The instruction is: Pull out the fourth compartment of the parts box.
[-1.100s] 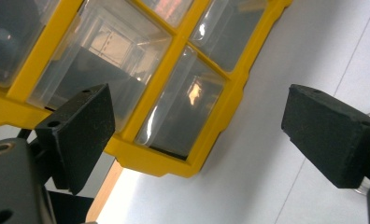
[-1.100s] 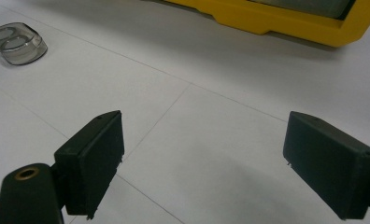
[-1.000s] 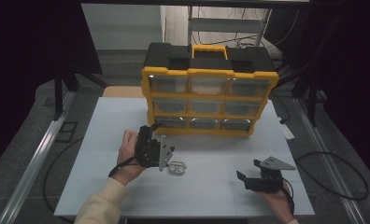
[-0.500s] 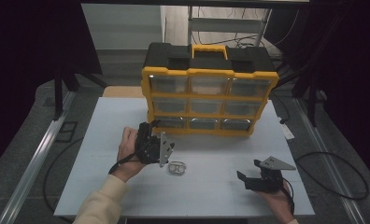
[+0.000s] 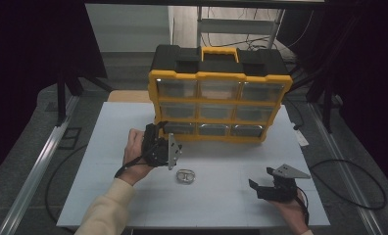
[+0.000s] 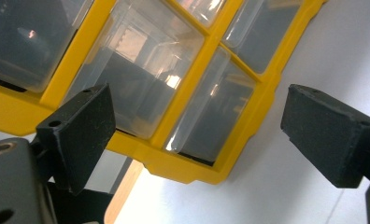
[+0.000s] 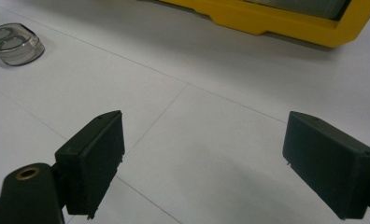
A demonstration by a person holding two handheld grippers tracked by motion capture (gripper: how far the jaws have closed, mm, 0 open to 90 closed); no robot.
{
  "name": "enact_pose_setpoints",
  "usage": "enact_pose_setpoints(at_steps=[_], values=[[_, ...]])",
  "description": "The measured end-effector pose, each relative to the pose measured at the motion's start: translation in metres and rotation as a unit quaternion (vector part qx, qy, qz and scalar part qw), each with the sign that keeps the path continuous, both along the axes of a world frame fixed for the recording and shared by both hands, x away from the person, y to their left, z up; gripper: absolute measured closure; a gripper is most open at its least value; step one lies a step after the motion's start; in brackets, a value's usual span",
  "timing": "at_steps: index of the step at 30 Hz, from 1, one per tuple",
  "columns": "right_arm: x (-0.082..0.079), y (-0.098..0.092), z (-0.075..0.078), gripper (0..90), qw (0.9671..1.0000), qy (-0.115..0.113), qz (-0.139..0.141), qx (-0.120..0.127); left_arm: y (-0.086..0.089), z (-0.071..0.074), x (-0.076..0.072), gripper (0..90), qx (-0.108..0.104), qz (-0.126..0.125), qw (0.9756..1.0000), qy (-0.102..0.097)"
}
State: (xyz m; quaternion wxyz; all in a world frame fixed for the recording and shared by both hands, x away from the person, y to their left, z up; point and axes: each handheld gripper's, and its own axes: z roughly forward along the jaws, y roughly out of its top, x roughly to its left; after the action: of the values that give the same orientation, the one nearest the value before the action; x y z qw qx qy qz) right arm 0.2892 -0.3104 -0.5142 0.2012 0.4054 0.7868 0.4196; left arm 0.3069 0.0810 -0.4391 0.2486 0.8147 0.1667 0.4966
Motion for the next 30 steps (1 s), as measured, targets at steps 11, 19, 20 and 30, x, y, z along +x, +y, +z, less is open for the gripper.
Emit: enact_pose_setpoints(at_steps=[11, 19, 20, 30], values=[[-0.001, 0.001, 0.0, 13.6, 1.0, -0.002, 0.0, 0.0, -0.001, 0.0, 0.006, 12.1, 0.005, 0.007, 0.9999, -0.013], [-0.001, 0.0, 0.001, 13.6, 1.0, -0.002, 0.0, 0.001, -0.001, 0.001, 0.013, 12.3, 0.008, 0.01, 0.9998, -0.014], [-0.001, 0.0, 0.001, 13.6, 1.0, -0.002, 0.0, 0.001, -0.002, 0.001, 0.014, 12.3, 0.008, 0.01, 0.9998, -0.014], [-0.001, 0.0, 0.0, 13.6, 1.0, -0.001, -0.001, -0.001, -0.001, 0.003, 0.02, 12.5, 0.01, 0.014, 0.9997, -0.017]])
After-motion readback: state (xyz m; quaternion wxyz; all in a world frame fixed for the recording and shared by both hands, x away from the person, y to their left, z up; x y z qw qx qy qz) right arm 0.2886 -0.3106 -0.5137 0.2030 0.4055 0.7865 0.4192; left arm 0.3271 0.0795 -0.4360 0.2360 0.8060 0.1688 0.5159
